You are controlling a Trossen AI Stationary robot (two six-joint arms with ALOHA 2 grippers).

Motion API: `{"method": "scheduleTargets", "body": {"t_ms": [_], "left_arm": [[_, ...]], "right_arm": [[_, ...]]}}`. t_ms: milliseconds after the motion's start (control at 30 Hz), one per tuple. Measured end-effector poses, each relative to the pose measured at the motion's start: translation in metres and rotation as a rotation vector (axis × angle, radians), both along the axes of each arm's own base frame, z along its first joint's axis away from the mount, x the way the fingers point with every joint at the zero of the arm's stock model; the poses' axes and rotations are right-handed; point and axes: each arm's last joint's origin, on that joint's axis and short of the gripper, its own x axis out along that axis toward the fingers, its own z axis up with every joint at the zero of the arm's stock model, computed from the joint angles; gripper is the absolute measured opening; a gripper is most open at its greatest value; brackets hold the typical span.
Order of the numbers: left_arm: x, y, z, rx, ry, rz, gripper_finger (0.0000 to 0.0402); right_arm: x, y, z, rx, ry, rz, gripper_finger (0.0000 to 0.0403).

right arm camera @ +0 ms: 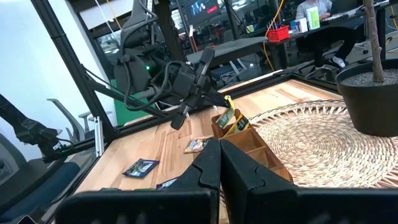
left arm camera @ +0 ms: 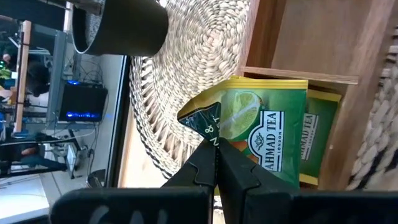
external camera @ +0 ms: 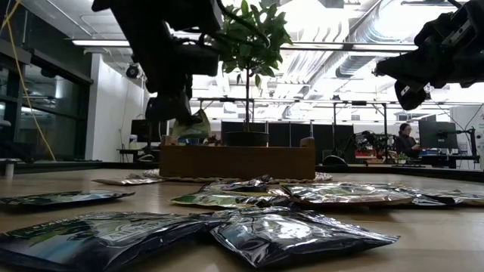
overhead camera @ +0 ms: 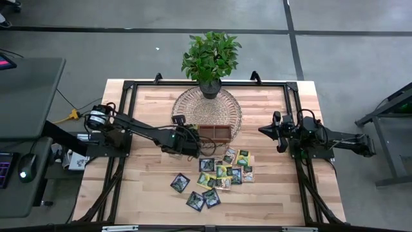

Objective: Pick & Place Tea
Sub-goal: Put the green tea bag into the left section of the wooden organizer

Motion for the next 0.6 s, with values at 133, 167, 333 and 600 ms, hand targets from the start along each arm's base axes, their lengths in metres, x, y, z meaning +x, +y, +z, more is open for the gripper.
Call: {"method": "scheduleTargets", "body": {"t_ms": [133,167,333,600], "left_arm": [[0.0,0.0,-0.004,-0.008,-0.006,-0.009,0.0],[0.0,0.0,-0.006,-0.005,0.0,-0.017,0.0],[0.003,-0.001,-0.013,0.009,0.03,-0.06,0.0],[0.0,0.002,-0.02,0.016,0.055,-0.075,0.0]], "right_arm": [[0.0,0.0,0.0,0.0,0.0,0.0,0.0],[0.0,0.0,0.0,0.0,0.0,0.0,0.0],[0.0,0.0,0.0,0.0,0.0,0.0,0.0],[0.0,0.0,0.0,0.002,0.0,0.001,0.0]]}}
